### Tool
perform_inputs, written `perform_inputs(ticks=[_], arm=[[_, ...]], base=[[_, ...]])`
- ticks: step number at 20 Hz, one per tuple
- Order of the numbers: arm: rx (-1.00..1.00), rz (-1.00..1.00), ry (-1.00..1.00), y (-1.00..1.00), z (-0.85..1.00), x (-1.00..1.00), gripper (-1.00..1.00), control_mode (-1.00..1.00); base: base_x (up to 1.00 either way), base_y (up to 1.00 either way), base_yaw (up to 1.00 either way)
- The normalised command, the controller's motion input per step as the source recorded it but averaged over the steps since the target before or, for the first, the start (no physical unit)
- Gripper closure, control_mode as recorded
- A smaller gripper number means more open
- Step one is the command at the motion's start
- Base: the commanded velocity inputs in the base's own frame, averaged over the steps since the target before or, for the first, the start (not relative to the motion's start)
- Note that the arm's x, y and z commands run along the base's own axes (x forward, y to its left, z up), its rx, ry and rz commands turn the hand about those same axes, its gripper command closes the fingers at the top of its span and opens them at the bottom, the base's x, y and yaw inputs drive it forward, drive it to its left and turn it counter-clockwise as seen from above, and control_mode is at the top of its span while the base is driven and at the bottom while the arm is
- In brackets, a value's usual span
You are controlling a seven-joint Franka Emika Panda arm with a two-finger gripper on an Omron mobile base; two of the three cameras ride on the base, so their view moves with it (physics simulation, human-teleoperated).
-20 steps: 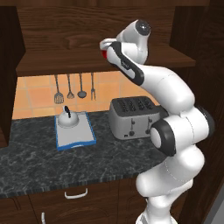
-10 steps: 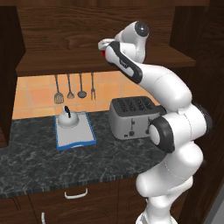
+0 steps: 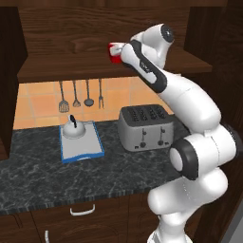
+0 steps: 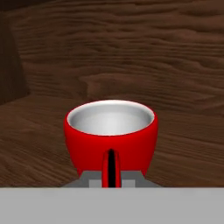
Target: Pick the kettle from the counter and place it on the tray. Then pick the mug from the cabinet and place it on the tray. Then close the cabinet doors.
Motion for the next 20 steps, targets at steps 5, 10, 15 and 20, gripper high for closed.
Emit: perform_inputs(ticks=[5,10,15,20], arm=[[0.0,0.1,-0.16,0.12,0.0,-1.0,1.0,-1.0],[0.0,0.09,-0.06,0.11,0.0,-1.0,1.0,-1.0],[0.0,0.09,-0.03,0.17,0.0,-1.0,1.0,-1.0],[-0.02,0.02,-0.01,0.29,-0.21,-0.89,1.0,-1.0]], base=[[0.0,0.0,0.0],[0.0,0.0,0.0],[0.0,0.0,0.0],[0.0,0.0,0.0]])
